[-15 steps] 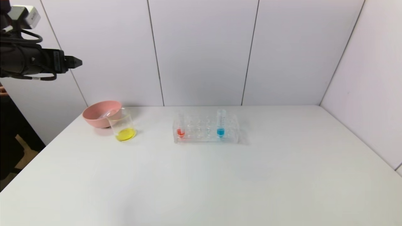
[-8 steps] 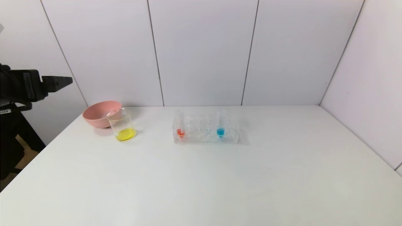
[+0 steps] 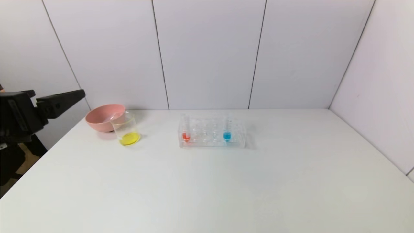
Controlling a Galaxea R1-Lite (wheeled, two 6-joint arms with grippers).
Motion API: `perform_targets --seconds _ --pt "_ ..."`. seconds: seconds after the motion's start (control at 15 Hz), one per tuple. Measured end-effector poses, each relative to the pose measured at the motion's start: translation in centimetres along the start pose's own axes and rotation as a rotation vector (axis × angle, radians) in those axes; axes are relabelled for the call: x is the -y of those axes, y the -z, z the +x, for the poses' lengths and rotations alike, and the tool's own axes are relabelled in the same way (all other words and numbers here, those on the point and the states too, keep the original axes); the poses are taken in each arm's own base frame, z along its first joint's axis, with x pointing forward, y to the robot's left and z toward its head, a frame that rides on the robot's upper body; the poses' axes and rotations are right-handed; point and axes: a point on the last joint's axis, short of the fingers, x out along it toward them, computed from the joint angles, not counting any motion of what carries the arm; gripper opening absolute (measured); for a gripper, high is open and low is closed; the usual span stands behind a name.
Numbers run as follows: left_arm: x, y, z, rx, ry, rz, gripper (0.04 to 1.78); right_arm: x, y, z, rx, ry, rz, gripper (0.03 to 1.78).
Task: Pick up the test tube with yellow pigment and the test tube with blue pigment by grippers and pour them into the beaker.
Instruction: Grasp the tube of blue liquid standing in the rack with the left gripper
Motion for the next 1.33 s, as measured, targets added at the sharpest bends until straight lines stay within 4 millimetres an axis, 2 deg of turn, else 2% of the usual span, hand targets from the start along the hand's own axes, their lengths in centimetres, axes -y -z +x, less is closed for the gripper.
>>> perform_targets --seconds 0.27,0.6,1.0,1.33 --pt "1.9 2.0 0.2 0.007 0.135 -0.026 1.78 0.0 0.0 0.0 0.0 0.0 0.0 1.71" --pt "4.0 5.0 2.1 0.006 0.247 -0.026 1.78 0.0 0.0 0.0 0.0 0.0 0.0 1.71" --pt "6.9 7.3 6.1 0.02 0.286 -0.035 1.78 0.0 0.0 0.0 0.0 0.0 0.0 1.71" --pt "10.9 10.6 10.5 0.04 0.282 -0.049 1.78 0.0 0.0 0.0 0.0 0.0 0.0 1.71"
